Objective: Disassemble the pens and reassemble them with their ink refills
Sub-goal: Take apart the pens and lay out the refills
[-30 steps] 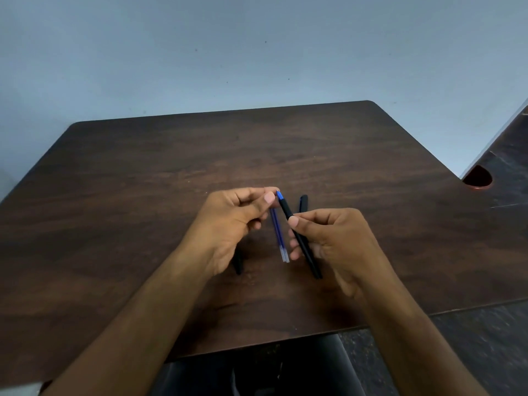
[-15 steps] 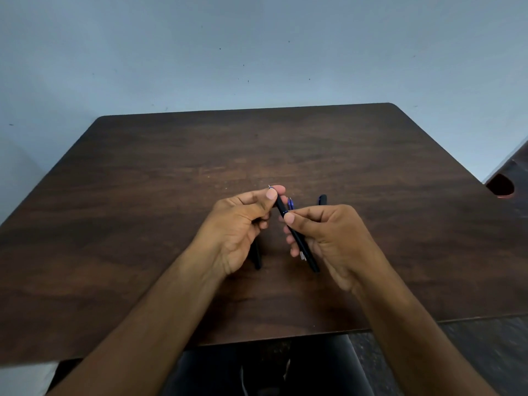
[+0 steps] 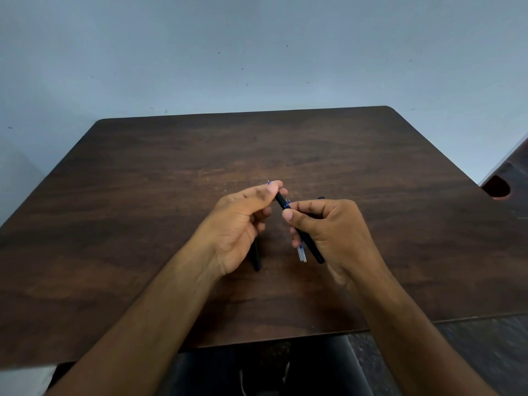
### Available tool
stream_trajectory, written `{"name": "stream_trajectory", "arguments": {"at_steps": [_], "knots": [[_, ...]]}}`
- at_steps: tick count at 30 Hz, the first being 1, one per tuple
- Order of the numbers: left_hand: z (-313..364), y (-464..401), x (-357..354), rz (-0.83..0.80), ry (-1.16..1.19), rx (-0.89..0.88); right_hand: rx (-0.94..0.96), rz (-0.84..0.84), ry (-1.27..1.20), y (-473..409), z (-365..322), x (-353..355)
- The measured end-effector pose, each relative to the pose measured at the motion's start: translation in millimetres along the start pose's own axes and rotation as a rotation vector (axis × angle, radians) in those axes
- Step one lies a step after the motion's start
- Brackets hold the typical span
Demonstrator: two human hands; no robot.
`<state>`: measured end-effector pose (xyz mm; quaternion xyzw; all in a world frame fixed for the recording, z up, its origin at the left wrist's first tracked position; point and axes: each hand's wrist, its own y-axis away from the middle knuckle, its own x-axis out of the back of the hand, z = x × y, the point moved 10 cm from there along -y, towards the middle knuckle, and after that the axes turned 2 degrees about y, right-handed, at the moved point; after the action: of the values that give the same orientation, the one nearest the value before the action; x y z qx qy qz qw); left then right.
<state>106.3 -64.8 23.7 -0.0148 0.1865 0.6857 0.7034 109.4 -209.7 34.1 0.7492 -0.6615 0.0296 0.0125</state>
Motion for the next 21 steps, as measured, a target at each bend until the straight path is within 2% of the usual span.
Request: {"name": "stream_trajectory", "arguments": {"at_steps": [3,7,13,18,21], "knots": [[2,2,-3,-0.066,0.020,-0.011,-0.016,0.001,-0.002,-1,1,0],[2,-1,3,0.006,0.099,-0.033,-0.024,-0.001,-0.021,0,-2,-2],[2,-3,7,0.083,0.056,-0.029,-0.012,-0.020,0.027,1,-6,-4],[4,3,0,-0.060,-0.060,-0.019,-0.011,-0.009,0.039,1,-5,-3],[5,7,-2,-0.132,-0.034,-0.043,-0.009,-0.012,0.054,1,-5,-5]]}}
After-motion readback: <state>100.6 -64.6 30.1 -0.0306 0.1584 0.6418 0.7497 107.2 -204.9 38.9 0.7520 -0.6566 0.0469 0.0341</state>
